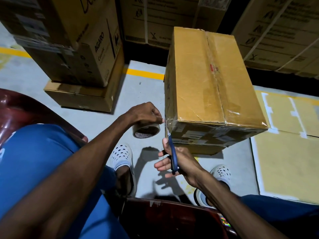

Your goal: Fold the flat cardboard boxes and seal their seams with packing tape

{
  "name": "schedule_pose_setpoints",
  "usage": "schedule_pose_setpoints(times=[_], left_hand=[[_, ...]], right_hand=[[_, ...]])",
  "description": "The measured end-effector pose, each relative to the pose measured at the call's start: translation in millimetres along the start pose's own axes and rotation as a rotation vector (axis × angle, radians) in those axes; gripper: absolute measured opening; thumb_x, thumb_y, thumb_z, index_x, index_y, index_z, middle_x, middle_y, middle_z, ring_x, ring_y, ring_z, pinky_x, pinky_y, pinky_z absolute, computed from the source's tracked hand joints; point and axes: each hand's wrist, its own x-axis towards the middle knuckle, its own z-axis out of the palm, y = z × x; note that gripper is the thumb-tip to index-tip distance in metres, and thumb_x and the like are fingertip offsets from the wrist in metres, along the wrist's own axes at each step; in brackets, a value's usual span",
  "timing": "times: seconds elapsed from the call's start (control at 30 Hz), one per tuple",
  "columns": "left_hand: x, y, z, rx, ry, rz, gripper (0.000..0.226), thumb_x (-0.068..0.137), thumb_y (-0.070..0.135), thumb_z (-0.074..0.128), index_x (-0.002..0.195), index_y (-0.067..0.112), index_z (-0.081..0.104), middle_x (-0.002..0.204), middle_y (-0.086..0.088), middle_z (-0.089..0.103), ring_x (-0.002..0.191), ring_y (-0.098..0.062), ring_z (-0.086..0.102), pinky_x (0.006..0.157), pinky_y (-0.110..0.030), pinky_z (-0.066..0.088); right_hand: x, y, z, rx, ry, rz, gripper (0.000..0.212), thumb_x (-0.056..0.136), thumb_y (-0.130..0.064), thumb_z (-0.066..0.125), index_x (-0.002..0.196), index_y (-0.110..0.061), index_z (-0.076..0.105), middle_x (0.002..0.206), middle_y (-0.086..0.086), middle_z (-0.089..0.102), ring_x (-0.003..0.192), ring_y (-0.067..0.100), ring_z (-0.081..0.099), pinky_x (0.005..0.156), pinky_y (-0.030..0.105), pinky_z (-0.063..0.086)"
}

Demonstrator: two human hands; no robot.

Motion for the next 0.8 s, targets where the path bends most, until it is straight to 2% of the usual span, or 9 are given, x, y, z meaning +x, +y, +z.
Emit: schedule_pose_setpoints(times=[0.1, 0.2, 0.27, 0.37, 0.43, 0.53, 0.63, 0.73, 0.8], left_hand=[[0, -2, -4, 0.119, 0.002, -0.027, 0.018, 0.08, 0.046, 0.073, 0.08, 0.028, 0.079, 0.079, 0.011, 0.075, 0.086, -0.017, 0.07, 0.078, -0.035, 0.054], [-3, -13, -12, 0.298, 0.035, -0.067, 0.023, 0.081, 0.048, 0.071, 0.086, 0.027, 0.079, 0.088, 0.006, 0.075, 0.086, -0.02, 0.068, 0.07, -0.03, 0.048], [-4, -22, -17, 0.334, 0.068, -0.105, 0.024, 0.081, 0.048, 0.071, 0.088, 0.027, 0.078, 0.093, 0.003, 0.075, 0.089, -0.022, 0.068, 0.072, -0.029, 0.045], [-5, -30, -22, 0.344, 0.122, -0.139, 0.022, 0.082, 0.048, 0.07, 0.091, 0.029, 0.079, 0.1, 0.002, 0.075, 0.094, -0.023, 0.066, 0.076, -0.03, 0.043], [-5, -31, -24, 0.336, 0.161, -0.148, 0.022, 0.083, 0.048, 0.069, 0.093, 0.03, 0.079, 0.102, 0.003, 0.075, 0.095, -0.023, 0.065, 0.077, -0.031, 0.043], [-6, -29, -26, 0.325, 0.202, -0.151, 0.023, 0.083, 0.046, 0.068, 0.094, 0.029, 0.078, 0.102, 0.001, 0.075, 0.095, -0.025, 0.065, 0.077, -0.032, 0.042], [-6, -26, -28, 0.317, 0.215, -0.157, 0.022, 0.082, 0.045, 0.068, 0.093, 0.029, 0.078, 0.103, 0.003, 0.075, 0.098, -0.025, 0.065, 0.08, -0.033, 0.044], [-8, -26, -30, 0.322, 0.226, -0.169, 0.021, 0.082, 0.044, 0.068, 0.093, 0.029, 0.078, 0.103, 0.001, 0.075, 0.097, -0.026, 0.065, 0.079, -0.032, 0.043], [-10, -28, -33, 0.322, 0.229, -0.183, 0.021, 0.082, 0.043, 0.068, 0.093, 0.029, 0.078, 0.104, -0.001, 0.074, 0.098, -0.027, 0.065, 0.077, -0.031, 0.043]], right_hand=[[2, 8, 5, -0.022, 0.053, 0.018, 0.07, 0.082, -0.068, 0.062, 0.107, -0.002, 0.069, 0.077, 0.015, 0.075, 0.062, 0.018, 0.072, 0.053, 0.026, 0.054], [-4, 14, 6, -0.071, 0.022, 0.036, 0.062, 0.079, -0.06, 0.071, 0.113, -0.008, 0.066, 0.08, 0.015, 0.076, 0.065, 0.017, 0.072, 0.052, 0.026, 0.056], [-11, 9, -1, -0.098, 0.021, 0.0, 0.051, 0.08, -0.048, 0.078, 0.112, -0.01, 0.066, 0.085, 0.016, 0.077, 0.069, 0.017, 0.073, 0.053, 0.025, 0.056], [-10, -6, -23, -0.258, 0.155, -0.245, 0.035, 0.073, -0.037, 0.085, 0.093, -0.015, 0.068, 0.084, 0.002, 0.073, 0.069, 0.013, 0.071, 0.058, 0.025, 0.053], [2, -15, -44, -0.383, 0.392, -0.501, 0.029, 0.072, -0.031, 0.086, 0.089, -0.025, 0.063, 0.077, -0.009, 0.066, 0.065, 0.006, 0.065, 0.056, 0.025, 0.051], [37, -22, -78, -0.465, 0.623, -0.875, 0.021, 0.087, -0.016, 0.079, 0.1, -0.019, 0.063, 0.088, -0.001, 0.074, 0.082, 0.015, 0.073, 0.066, 0.046, 0.061], [65, -24, -91, -0.506, 0.545, -0.949, 0.016, 0.087, -0.026, 0.074, 0.098, -0.021, 0.063, 0.098, 0.005, 0.075, 0.089, 0.024, 0.074, 0.071, 0.051, 0.06], [71, -18, -89, -0.643, 0.535, -1.014, 0.022, 0.079, -0.017, 0.068, 0.1, -0.017, 0.072, 0.104, -0.002, 0.075, 0.097, 0.019, 0.073, 0.082, 0.035, 0.06], [70, -16, -87, -0.728, 0.565, -1.06, 0.037, 0.076, -0.021, 0.054, 0.105, -0.012, 0.075, 0.106, 0.001, 0.076, 0.096, 0.017, 0.071, 0.078, 0.029, 0.058]])
